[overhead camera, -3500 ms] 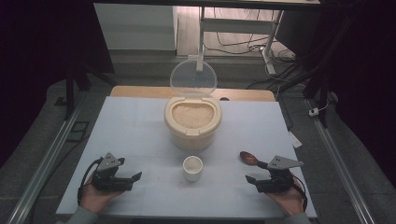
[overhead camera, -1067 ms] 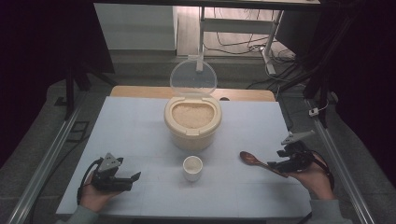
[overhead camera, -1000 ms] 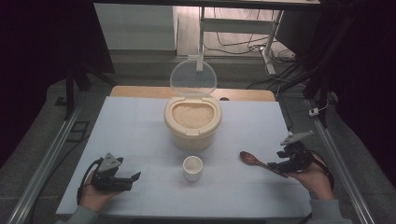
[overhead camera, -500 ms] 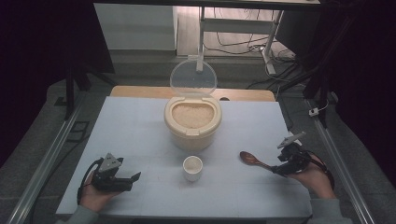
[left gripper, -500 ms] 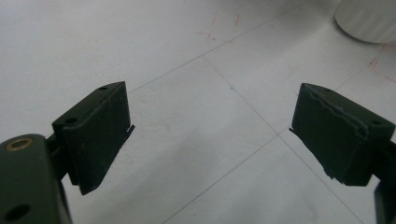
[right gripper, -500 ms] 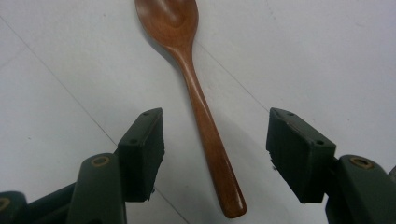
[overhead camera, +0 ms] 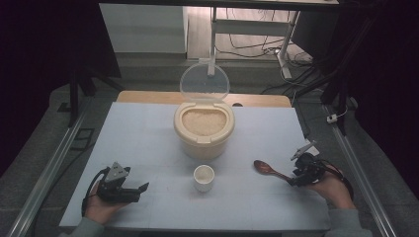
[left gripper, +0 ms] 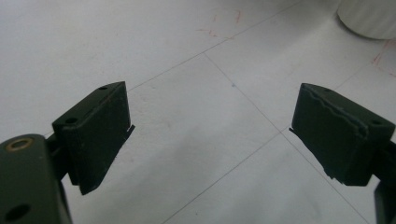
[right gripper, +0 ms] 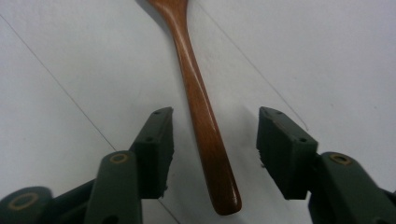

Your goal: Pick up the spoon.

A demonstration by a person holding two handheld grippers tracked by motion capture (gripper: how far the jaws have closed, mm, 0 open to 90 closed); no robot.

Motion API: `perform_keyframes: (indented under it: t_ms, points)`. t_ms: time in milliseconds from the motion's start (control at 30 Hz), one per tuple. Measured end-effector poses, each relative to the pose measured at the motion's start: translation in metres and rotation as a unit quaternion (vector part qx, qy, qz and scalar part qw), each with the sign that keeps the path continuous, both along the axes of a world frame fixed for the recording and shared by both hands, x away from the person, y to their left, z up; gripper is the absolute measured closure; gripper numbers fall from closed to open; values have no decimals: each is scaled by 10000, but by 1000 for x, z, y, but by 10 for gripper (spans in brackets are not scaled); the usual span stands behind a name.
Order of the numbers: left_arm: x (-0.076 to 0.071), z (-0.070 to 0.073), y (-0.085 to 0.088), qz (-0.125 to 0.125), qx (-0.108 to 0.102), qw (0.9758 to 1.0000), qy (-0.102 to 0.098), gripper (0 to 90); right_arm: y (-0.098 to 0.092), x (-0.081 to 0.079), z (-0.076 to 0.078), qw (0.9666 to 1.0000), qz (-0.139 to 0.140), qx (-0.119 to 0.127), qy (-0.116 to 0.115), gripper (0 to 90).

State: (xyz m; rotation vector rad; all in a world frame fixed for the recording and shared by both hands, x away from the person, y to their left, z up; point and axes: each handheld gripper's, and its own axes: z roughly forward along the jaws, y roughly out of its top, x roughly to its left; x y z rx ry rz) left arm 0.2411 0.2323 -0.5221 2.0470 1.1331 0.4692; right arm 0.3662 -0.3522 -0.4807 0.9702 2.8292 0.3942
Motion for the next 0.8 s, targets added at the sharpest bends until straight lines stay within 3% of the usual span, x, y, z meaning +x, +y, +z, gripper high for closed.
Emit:
perform_keyframes:
  t_ms: [400,500,800]
  points:
    - [1,-1,0,12,-6,10000,18,116,0,4,-3,9996,195,-145,150,668]
    - [1,-1,0,-2,6,10000,22,114,5,2,-3,9984,483,-268,133,756]
    - [0,-1,1,21,8,10000,14,114,10,-1,-3,9953,838,-484,-37,775]
